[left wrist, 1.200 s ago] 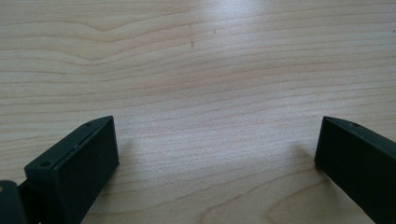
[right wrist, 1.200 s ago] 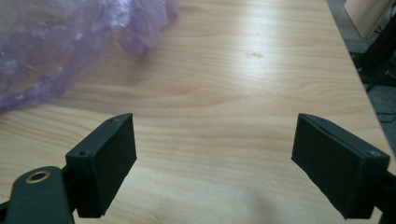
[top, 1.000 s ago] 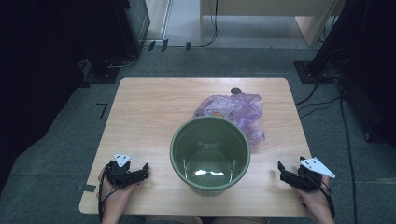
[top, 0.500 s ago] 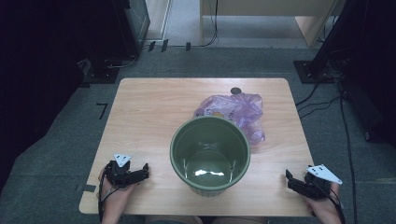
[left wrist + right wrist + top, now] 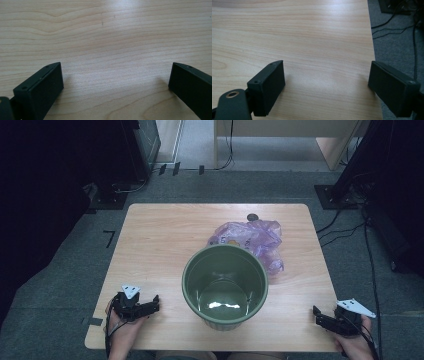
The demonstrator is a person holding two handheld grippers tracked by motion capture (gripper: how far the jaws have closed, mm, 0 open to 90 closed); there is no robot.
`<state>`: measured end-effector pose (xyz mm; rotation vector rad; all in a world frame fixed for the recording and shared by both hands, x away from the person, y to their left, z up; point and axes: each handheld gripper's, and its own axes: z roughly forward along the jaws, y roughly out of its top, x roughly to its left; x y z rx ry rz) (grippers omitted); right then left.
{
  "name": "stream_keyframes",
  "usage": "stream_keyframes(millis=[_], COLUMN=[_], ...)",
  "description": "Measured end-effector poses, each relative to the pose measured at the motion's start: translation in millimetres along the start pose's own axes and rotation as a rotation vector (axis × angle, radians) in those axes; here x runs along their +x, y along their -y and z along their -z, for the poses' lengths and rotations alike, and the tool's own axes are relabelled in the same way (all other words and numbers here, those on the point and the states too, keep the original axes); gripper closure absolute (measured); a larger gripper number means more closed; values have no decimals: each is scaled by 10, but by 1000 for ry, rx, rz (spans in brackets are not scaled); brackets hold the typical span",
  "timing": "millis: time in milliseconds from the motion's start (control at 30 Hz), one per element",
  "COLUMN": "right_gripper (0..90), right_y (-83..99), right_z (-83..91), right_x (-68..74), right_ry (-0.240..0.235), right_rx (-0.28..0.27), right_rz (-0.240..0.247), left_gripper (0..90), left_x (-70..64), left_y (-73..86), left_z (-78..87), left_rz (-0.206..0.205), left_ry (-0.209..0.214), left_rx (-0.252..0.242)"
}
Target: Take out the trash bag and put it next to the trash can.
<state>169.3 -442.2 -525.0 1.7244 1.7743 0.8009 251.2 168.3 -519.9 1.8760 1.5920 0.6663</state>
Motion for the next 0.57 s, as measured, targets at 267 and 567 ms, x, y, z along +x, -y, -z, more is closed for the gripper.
stream_keyframes(millis=[267, 567], right_gripper=[136, 136], right_y=[32, 37], right_z=[17, 19], right_x=[-21, -19], right_ry=[-1, 1], right_rx=[-14, -17], right_rz=[1, -1], left_gripper=[0, 0], left_x=[0, -4], left_y=[0, -6], left_z=[0, -5], left_rz=[-1, -3], left_ry=[0, 2], left_rx=[0, 1])
